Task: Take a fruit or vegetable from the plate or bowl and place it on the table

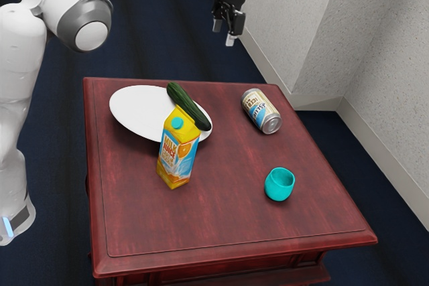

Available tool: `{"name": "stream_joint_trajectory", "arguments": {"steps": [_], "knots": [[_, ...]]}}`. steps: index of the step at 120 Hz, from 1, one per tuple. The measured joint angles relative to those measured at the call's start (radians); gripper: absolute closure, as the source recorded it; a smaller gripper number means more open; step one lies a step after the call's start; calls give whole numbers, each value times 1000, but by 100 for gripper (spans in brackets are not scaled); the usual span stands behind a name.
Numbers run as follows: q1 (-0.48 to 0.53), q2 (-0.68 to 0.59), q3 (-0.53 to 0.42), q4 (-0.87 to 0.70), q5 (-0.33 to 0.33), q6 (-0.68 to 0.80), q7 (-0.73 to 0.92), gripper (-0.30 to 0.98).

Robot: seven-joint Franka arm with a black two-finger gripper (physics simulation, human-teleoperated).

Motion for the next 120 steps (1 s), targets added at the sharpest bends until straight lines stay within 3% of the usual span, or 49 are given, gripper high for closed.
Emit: {"name": "stream_joint_trajectory", "arguments": {"steps": [18,36,53,73,82,98,108,120], "knots": [[37,1,-4,2,-35,-6,30,0],[10,-125,-4,133,-47,-103,10,0],[-118,-154,-38,140,43,-213,91,0],[-134,-162,-43,119,77,-209,332,0],[-122,-174,-54,69,94,-196,435,0],[-194,-201,-61,-69,120,-152,613,0],[-266,-383,-62,-331,165,-61,709,0],[-231,-458,-57,-469,244,26,810,0]]}}
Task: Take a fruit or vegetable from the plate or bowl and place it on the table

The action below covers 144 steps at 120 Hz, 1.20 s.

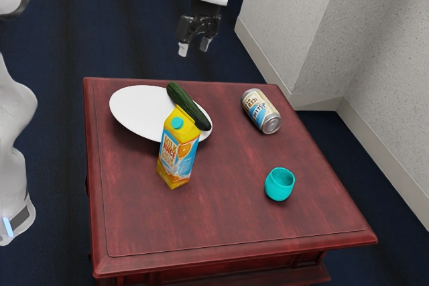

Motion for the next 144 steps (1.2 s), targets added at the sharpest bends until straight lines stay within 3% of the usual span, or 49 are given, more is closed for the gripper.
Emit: {"name": "stream_joint_trajectory", "arguments": {"steps": [27,65,104,144], "knots": [[-16,-20,32,-208,58,181,179,0],[-44,-22,54,-336,105,356,366,2],[-29,51,82,-336,27,402,421,1],[-4,44,107,-362,16,396,406,3]]}}
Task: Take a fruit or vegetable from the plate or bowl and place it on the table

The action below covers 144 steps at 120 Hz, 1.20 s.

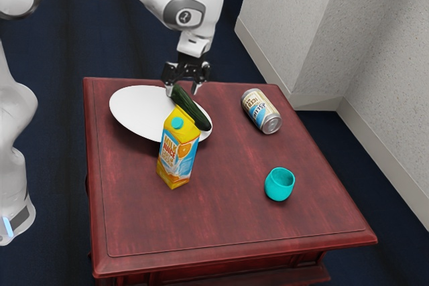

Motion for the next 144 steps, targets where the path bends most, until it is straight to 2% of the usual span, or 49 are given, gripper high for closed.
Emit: {"name": "stream_joint_trajectory", "arguments": {"steps": [48,73,100,122,144], "knots": [[-8,59,2,-8,8,35,-5,10],[-9,76,1,-5,6,73,-7,36],[-8,70,2,4,-4,88,-13,44],[-1,60,-8,132,-19,64,-16,45],[-9,176,-29,260,-75,41,-15,47]]}}
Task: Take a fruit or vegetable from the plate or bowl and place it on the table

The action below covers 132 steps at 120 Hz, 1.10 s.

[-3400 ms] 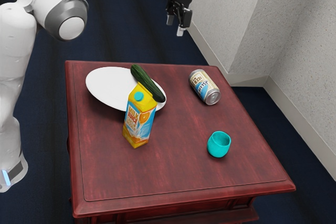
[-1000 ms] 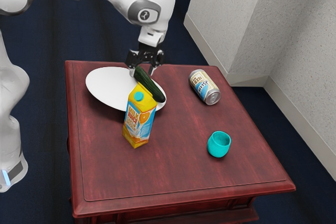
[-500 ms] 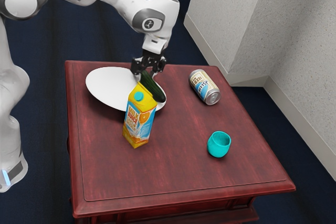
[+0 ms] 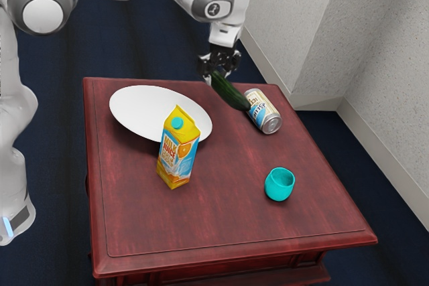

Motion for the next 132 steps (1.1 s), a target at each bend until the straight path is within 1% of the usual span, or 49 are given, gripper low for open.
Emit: {"name": "stream_joint_trajectory", "arguments": {"steps": [14,34,54,61,66,79,98,106,113,122,132], "knots": [[-19,39,-2,14,-22,-4,3,47],[13,82,-3,43,-39,-4,22,47],[13,98,-42,65,-39,-5,67,47],[15,122,-50,87,-41,-5,83,47],[27,149,-54,109,-51,-7,94,47],[106,179,-118,145,-74,-13,117,47],[125,186,-138,153,-86,-18,145,47],[131,191,-138,154,-85,-20,154,30],[142,198,-138,159,-84,-22,159,20],[145,210,-140,171,-85,-31,164,12],[143,213,-140,174,-84,-44,169,7]]}}
